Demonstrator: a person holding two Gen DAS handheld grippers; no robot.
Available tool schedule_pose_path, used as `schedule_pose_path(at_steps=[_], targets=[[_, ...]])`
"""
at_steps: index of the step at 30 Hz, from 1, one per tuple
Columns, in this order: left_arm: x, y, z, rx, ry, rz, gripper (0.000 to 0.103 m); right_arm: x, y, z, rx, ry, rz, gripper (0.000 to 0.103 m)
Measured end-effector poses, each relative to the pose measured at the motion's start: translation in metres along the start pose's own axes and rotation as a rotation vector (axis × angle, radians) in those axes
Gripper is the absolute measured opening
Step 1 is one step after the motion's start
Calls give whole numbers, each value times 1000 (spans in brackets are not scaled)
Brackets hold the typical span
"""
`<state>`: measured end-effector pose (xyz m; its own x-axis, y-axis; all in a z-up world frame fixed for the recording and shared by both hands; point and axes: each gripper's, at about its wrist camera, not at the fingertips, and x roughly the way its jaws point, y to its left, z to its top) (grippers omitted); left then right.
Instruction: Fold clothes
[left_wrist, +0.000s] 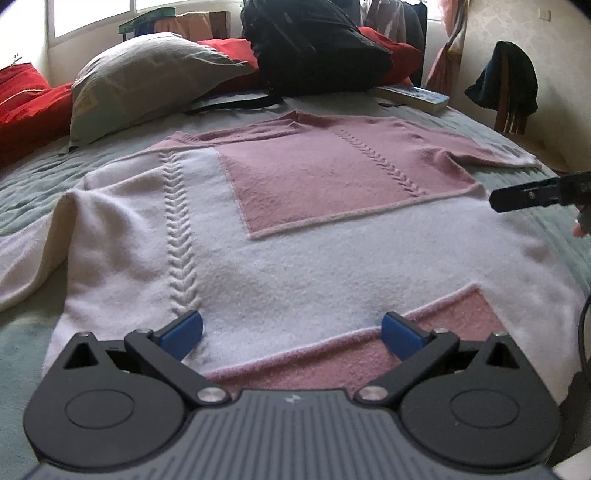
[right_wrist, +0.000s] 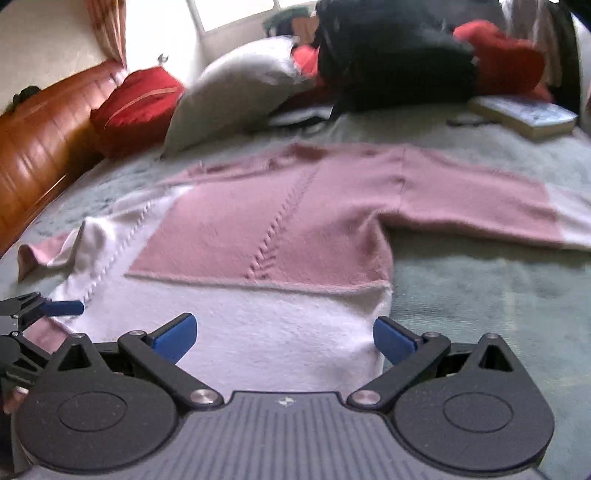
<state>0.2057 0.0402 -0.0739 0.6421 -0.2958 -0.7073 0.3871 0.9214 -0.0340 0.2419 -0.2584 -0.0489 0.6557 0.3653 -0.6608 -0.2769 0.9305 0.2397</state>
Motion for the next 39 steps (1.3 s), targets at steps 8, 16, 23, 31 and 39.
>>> schedule_pose_path(at_steps=[8,16,23,31,39], targets=[[13,31,74,-74,-86,-85,102,4,39,-20,-21,-15,-52,103],[116,84,121,-246,32,-117,102,10,39,-22,-21,-16,-7,103],[121,152,113,-396,8,163,101,21,20,-22,26,-14,0,103],[105,155,141,-475,-1,-31,102,15,17,-19,45,-29,1,103],[143,183,150,-567,100,-21,102,16,14,-20,51,-35,-22,103]])
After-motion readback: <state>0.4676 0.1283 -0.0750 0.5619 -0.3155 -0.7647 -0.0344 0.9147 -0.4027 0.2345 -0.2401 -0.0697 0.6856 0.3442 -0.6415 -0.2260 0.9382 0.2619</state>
